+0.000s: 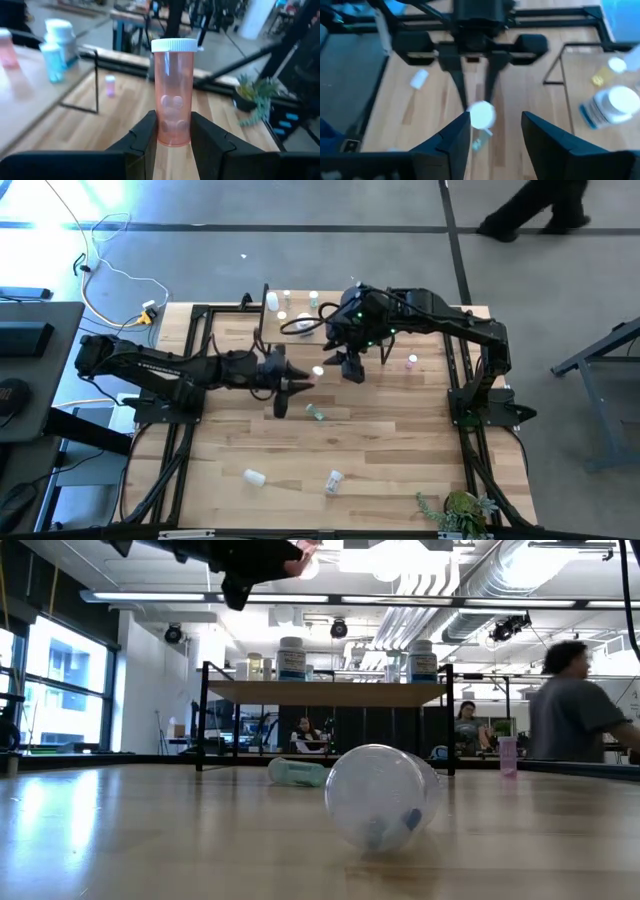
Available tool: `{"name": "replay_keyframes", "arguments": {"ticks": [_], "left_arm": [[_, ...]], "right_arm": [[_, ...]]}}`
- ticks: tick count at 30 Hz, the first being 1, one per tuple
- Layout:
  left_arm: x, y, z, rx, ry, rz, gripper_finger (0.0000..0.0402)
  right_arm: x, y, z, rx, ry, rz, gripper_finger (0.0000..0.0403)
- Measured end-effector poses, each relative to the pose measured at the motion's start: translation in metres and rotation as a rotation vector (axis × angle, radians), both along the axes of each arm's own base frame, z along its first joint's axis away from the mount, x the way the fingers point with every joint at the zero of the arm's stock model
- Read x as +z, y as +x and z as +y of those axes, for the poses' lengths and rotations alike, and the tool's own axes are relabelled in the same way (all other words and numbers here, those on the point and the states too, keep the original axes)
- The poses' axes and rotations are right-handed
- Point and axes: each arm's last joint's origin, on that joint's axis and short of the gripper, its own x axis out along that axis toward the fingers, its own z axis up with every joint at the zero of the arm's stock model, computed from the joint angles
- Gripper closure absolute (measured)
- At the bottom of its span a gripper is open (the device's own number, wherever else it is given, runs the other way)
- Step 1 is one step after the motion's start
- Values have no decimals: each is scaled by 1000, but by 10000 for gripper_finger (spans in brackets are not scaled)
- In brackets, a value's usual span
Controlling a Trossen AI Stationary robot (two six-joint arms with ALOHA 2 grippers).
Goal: Pick and place medicine bottles onto shelf by color
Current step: Put the pink pill bottle on the shelf
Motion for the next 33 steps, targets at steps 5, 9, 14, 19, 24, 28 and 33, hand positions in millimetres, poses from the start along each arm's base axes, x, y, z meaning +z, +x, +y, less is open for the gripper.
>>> {"name": "replay_keyframes", "arguments": {"ticks": [5, 9, 14, 19, 24, 28, 33], "left_arm": [[7, 0, 10, 41, 30, -69, 312], [12, 0, 14, 55, 64, -117, 312], [19, 0, 20, 76, 73, -183, 312], [24, 0, 21, 78, 144, -229, 312], [26, 0, 21, 78, 164, -232, 312], [26, 0, 22, 104, 168, -228, 312], [29, 0, 22, 102, 168, -246, 312]], "right_arm": [[5, 4, -6, 24, 29, -78, 213], [8, 5, -11, 9, 27, -109, 208], [9, 6, -11, 14, 22, -121, 208], [7, 12, -11, 14, 27, -134, 208], [7, 14, -12, 7, 23, -150, 208], [7, 14, -13, -31, -18, -148, 208], [5, 15, -14, -49, -36, -134, 208]]}}
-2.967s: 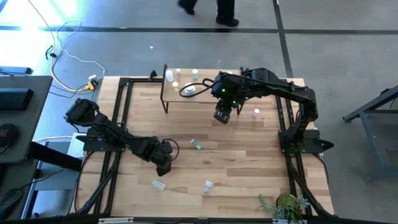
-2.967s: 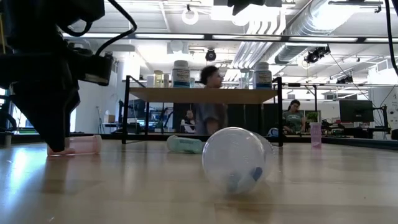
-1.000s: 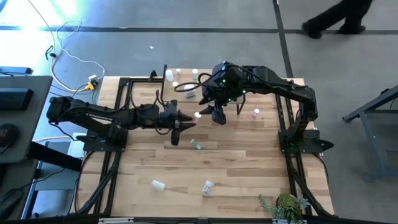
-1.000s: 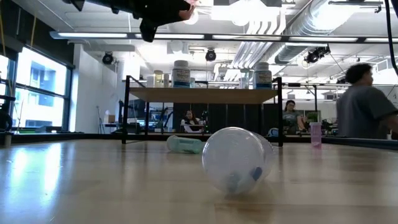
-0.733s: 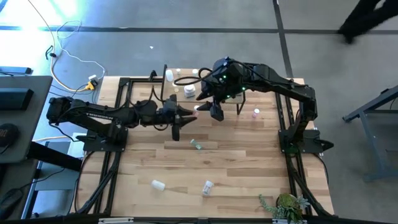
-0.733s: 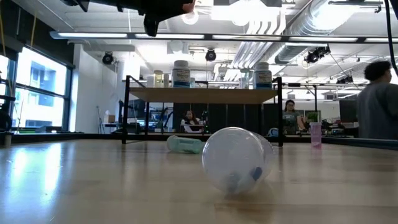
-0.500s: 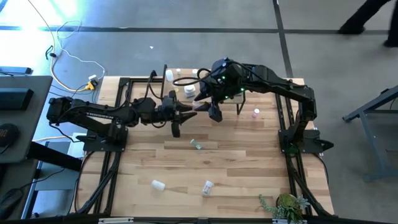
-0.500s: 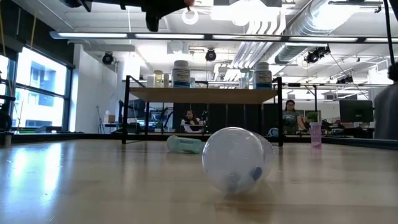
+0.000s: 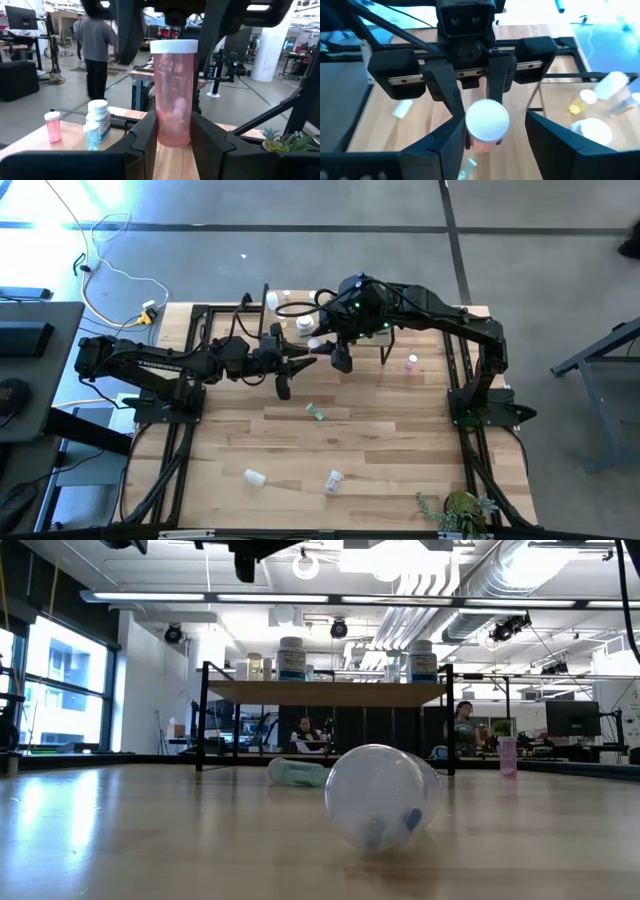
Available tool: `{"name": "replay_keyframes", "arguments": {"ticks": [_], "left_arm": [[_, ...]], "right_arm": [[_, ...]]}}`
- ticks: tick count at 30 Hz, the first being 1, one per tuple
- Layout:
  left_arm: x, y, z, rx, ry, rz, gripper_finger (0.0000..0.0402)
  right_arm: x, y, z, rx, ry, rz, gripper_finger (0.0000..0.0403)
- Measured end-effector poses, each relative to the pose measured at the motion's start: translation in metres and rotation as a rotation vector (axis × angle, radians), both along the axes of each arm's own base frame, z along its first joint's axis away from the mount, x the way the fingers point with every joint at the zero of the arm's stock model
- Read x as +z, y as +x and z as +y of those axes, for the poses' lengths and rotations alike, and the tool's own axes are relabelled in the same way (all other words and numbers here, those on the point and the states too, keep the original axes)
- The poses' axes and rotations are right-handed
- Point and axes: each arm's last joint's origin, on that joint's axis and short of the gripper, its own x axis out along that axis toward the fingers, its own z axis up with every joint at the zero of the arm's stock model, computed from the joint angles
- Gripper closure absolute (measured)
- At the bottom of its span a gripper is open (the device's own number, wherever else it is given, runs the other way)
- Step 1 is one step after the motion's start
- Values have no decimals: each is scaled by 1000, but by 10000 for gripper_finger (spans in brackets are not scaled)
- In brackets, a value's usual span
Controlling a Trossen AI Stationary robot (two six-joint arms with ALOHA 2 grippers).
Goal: Pick and place medicine bottles onto shelf by color
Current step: Put the pink pill bottle on the shelf
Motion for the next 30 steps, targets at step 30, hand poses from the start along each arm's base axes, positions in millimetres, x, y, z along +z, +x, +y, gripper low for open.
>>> {"name": "replay_keyframes", "arguments": {"ticks": [30], "left_arm": [[0, -1, 2, 63, 56, 18, 312]], "right_arm": [[2, -1, -2, -8, 36, -15, 295]]}}
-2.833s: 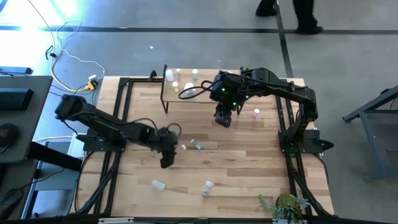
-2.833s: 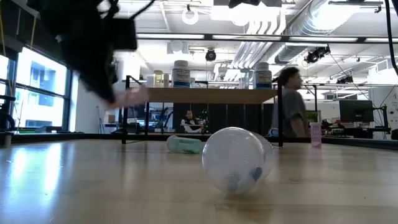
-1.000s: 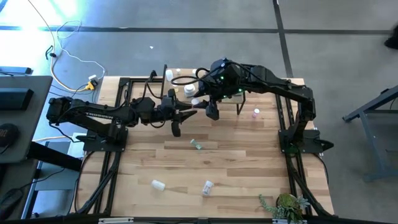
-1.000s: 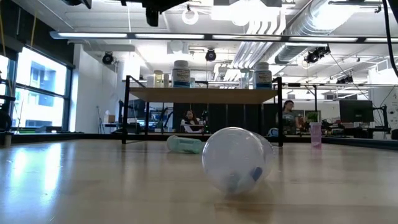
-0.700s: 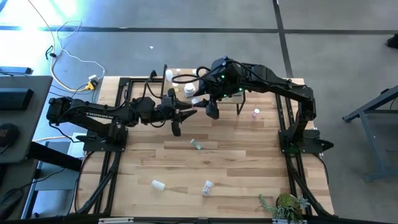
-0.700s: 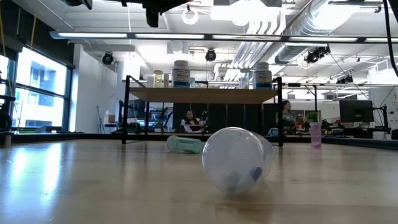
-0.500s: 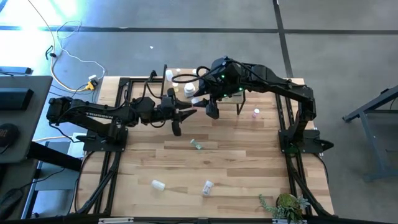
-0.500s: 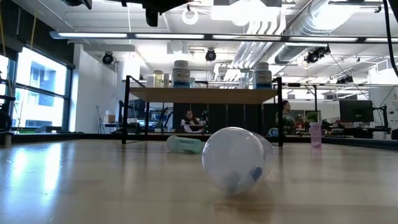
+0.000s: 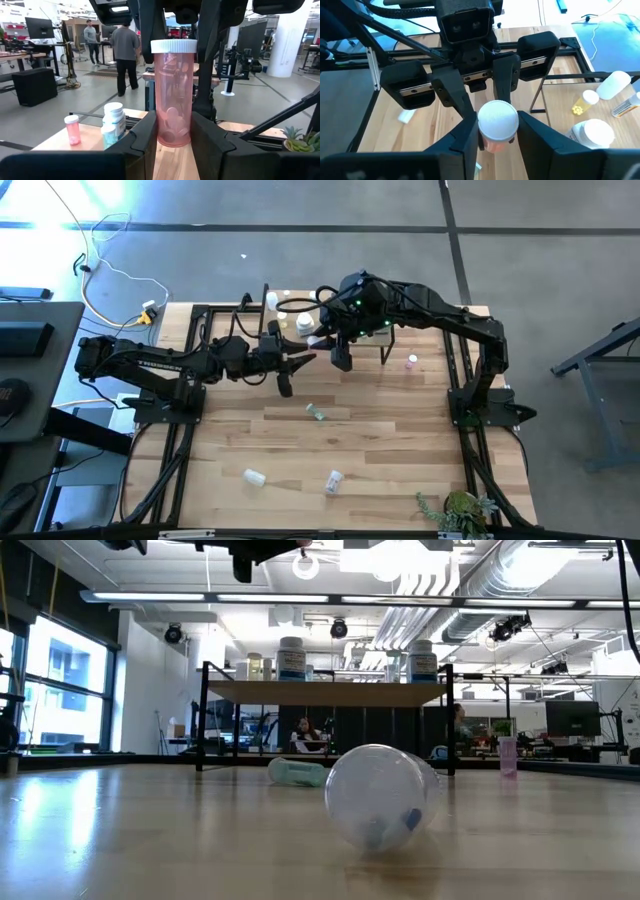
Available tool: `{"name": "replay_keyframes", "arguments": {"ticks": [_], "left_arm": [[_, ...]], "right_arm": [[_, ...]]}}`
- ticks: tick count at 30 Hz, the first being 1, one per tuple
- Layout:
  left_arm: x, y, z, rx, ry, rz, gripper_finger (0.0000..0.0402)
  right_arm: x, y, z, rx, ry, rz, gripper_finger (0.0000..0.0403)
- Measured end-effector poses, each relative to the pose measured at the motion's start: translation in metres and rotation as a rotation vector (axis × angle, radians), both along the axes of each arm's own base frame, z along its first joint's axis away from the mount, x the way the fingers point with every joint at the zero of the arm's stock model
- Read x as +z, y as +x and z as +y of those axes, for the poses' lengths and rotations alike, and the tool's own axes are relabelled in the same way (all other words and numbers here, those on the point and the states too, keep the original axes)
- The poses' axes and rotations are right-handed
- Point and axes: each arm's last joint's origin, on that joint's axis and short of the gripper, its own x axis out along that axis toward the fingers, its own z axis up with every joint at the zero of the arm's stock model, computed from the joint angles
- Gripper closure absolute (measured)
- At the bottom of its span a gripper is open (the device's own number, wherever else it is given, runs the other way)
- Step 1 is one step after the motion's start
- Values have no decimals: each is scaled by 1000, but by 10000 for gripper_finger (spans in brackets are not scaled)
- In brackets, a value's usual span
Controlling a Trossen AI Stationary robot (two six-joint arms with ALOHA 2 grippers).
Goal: Pick and place medicine bottles onto shelf by color
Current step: Put the pink pill bottle on the shelf
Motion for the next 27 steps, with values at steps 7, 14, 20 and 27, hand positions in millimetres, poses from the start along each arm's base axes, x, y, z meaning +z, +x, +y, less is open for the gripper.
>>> {"name": "replay_keyframes", "arguments": {"ticks": [7, 14, 20, 27], "left_arm": [[0, 0, 0, 5, 14, 6, 302], [-1, 0, 1, 43, 14, 10, 280], [-3, 0, 2, 60, 10, 36, 250], [-8, -2, 5, 187, 0, 88, 212]], "right_arm": [[0, 0, -3, -12, 6, 0, 297], [0, -1, -8, -28, 7, 1, 299], [0, -2, -14, -43, 6, 1, 299], [0, -6, -34, -84, -29, 4, 299]]}}
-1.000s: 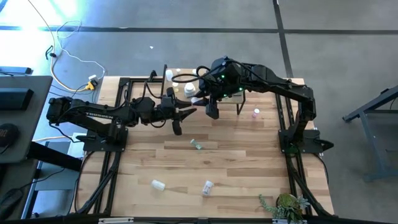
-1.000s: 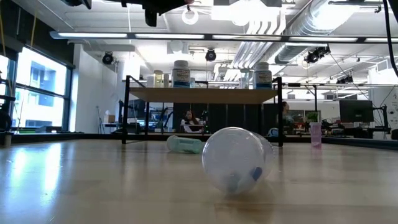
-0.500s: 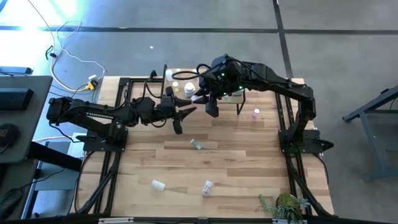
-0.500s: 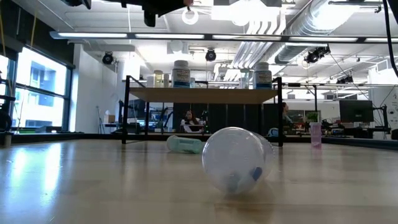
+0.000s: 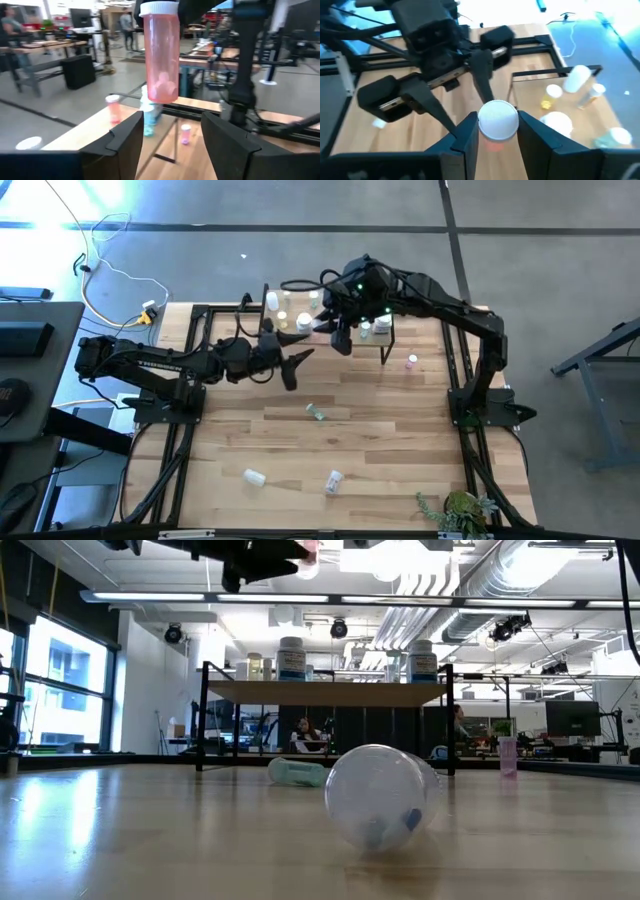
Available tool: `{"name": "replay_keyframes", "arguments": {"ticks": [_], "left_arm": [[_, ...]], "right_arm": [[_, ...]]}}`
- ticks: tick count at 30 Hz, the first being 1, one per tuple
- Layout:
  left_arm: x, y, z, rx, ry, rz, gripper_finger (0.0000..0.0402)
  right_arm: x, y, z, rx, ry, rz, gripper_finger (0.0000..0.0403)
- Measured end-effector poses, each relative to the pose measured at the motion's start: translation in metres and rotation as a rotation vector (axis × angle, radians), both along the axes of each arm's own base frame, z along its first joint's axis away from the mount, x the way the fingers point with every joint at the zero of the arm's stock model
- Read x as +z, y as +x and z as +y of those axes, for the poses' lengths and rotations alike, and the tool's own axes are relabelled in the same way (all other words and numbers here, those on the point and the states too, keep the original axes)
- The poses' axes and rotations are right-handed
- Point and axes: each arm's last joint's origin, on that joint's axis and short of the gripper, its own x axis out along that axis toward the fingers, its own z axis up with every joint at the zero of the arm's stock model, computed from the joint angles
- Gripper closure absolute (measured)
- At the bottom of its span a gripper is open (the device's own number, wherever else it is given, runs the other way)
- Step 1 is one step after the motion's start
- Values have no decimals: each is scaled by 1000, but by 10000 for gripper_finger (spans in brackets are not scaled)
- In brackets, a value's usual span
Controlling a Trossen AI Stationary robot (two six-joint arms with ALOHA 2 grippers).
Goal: Pick and place medicine bottles onto shelf by color
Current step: Put the pink pill bottle on the shelf
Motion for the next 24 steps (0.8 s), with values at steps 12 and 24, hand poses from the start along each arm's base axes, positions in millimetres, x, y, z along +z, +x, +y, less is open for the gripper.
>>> {"name": "replay_keyframes", "arguments": {"ticks": [12, 24], "left_arm": [[0, -4, 17, 125, -13, -13, 206], [0, -12, 40, 213, -12, -11, 206]], "right_arm": [[-1, -19, -59, -118, -69, 16, 299], [-36, -39, -119, -258, 46, 88, 299]]}}
